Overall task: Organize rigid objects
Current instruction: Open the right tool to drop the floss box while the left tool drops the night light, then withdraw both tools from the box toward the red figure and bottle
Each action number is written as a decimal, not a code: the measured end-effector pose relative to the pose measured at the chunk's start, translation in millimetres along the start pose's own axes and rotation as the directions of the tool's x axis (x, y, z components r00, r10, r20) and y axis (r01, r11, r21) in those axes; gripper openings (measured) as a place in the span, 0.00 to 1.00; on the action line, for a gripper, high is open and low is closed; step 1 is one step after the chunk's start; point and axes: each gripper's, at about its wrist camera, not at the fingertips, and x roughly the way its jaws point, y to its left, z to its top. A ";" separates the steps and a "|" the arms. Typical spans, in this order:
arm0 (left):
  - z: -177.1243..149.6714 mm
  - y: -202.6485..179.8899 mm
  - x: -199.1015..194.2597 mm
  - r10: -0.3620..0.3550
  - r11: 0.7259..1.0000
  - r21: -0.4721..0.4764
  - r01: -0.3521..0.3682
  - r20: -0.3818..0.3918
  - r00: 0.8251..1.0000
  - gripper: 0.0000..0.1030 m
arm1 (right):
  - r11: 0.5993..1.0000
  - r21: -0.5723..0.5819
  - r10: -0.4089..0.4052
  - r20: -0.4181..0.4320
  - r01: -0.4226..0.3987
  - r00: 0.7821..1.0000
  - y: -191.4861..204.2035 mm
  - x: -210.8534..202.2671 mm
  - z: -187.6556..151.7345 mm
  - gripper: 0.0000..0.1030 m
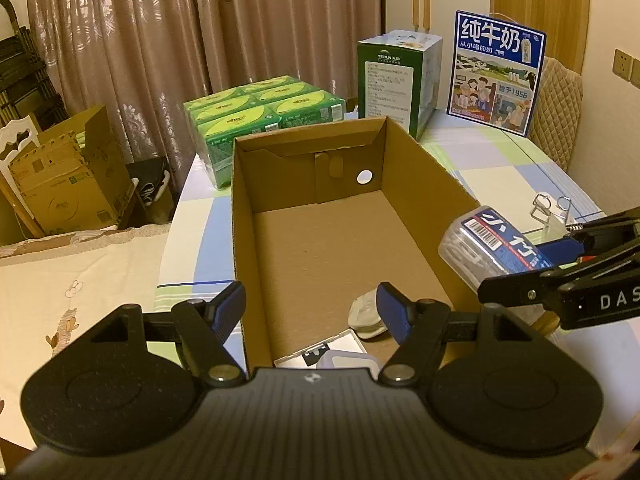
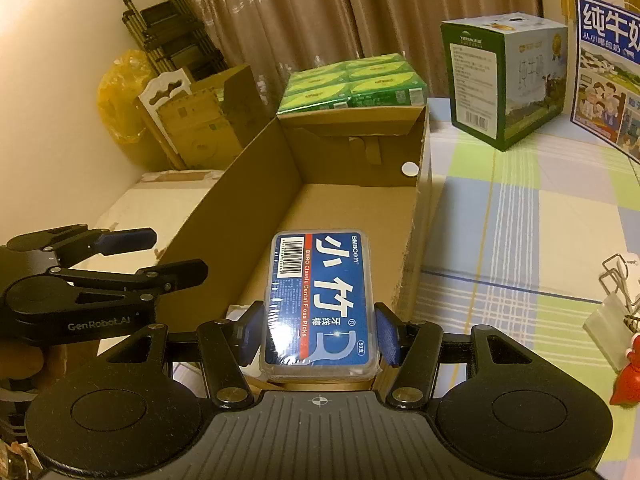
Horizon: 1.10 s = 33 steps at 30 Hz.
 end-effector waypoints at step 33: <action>-17.7 -72.8 -81.9 -0.075 0.997 -0.026 0.078 0.089 0.993 0.68 | 0.981 0.110 -0.174 0.162 0.157 0.971 -37.3 -127.7 -76.6 0.64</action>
